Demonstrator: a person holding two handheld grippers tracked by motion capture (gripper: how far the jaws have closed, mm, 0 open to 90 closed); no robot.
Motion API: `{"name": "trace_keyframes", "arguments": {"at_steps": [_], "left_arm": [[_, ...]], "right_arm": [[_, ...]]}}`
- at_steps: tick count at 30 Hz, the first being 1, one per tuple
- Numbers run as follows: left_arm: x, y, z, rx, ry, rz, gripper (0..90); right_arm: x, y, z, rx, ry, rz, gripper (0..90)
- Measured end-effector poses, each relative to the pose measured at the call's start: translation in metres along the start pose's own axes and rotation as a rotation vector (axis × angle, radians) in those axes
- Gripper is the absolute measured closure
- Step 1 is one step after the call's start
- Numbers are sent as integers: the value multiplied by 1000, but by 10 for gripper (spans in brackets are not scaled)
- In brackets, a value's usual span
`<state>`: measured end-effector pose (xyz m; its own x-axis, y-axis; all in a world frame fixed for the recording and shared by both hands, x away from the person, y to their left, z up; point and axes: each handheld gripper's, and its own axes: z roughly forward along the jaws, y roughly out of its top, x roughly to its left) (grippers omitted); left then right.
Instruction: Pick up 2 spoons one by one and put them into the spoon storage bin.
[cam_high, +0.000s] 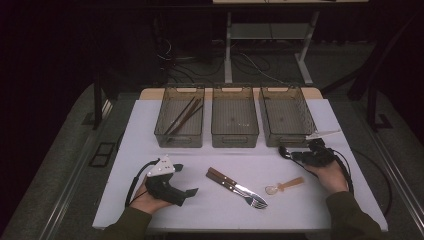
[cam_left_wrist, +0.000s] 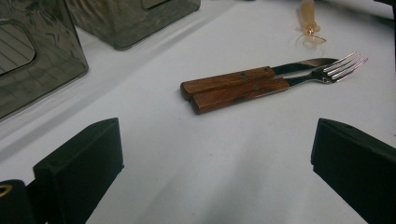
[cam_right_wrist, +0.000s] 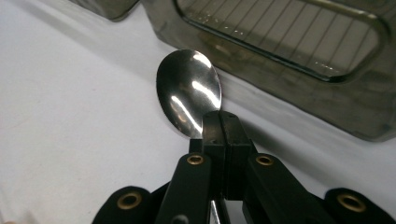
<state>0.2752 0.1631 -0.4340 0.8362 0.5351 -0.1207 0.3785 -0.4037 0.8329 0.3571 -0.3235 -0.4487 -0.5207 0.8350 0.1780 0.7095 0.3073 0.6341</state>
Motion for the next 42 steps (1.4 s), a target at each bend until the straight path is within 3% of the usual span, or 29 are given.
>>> {"name": "trace_keyframes", "arguments": {"at_steps": [9, 12, 15, 17, 20, 22, 31, 42], "left_arm": [[-1, 0, -1, 1, -5, 7, 16], [-1, 0, 0, 1, -6, 7, 17], [-1, 0, 0, 2, -7, 5, 17], [0, 0, 1, 5, -3, 2, 16], [0, 0, 1, 8, -1, 3, 17], [0, 0, 0, 7, 1, 1, 17], [0, -1, -1, 6, -1, 6, 17], [0, -1, 0, 16, 2, 7, 16]], "right_arm": [[7, -1, 0, 27, 59, -30, 894], [9, -1, 0, 25, 55, -40, 892], [11, 3, -3, -24, 80, -24, 835], [12, 6, -3, -62, 87, -32, 734], [15, 11, 0, -66, 104, -35, 578], [17, 14, 3, -67, 105, -45, 534], [19, 14, 8, -35, 106, -51, 513], [20, 11, 13, -9, 98, -104, 512]]}}
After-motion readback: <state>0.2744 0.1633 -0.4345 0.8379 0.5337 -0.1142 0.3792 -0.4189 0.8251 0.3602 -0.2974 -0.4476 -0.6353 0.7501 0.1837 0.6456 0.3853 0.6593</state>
